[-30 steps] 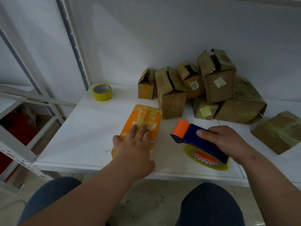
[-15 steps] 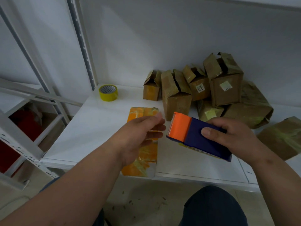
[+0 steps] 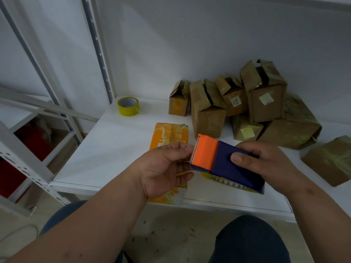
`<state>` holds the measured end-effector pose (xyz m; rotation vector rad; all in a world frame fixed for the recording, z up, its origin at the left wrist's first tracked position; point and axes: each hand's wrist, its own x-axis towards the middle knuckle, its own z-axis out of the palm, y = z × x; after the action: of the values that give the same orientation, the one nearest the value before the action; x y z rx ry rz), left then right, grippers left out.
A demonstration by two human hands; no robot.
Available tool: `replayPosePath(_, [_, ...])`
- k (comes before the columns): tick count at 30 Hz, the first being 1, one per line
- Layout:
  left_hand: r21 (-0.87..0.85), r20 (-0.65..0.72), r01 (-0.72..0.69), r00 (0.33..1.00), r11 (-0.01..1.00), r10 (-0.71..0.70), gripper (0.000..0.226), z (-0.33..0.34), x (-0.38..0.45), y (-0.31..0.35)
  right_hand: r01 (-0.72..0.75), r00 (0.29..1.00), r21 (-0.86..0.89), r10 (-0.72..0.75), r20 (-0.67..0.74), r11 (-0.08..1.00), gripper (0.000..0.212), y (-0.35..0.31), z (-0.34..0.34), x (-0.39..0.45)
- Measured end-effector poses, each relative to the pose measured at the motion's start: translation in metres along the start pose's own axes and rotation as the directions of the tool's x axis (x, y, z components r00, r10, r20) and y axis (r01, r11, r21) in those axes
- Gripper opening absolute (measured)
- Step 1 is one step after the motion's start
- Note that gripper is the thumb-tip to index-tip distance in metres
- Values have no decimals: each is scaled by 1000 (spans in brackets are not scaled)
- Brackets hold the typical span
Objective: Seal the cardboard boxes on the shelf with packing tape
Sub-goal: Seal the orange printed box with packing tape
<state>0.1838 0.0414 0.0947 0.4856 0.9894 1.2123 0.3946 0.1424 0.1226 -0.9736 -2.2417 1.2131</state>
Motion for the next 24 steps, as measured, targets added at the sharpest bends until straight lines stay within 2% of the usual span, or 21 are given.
replayPosePath(6, [92, -21, 9, 1000, 996, -7, 16, -1, 3, 1, -9, 1000, -51, 9, 0, 999, 54, 0, 1, -1])
replayPosePath(11, [71, -44, -2, 999, 997, 6, 18, 1, 2, 2, -19, 1000, -20, 18, -7, 1000, 51, 1, 1, -2])
replayPosePath(14, [83, -1, 11, 1000, 997, -11, 32, 0, 1, 1, -25, 1000, -9, 25, -7, 1000, 50, 0, 1, -2])
replayPosePath(18, [-8, 33, 29, 999, 1000, -29, 19, 1, 1, -2, -24, 1000, -11, 24, 6, 1000, 51, 0, 2, -3])
replayPosePath(21, [17, 11, 23, 1000, 1000, -23, 6, 1, 2, -4, -25, 1000, -19, 25, 6, 999, 49, 2, 2, -3])
replayPosePath(24, [94, -12, 10, 1000, 996, -9, 16, -2, 4, -2, -21, 1000, -37, 21, 5, 999, 51, 4, 1, -3])
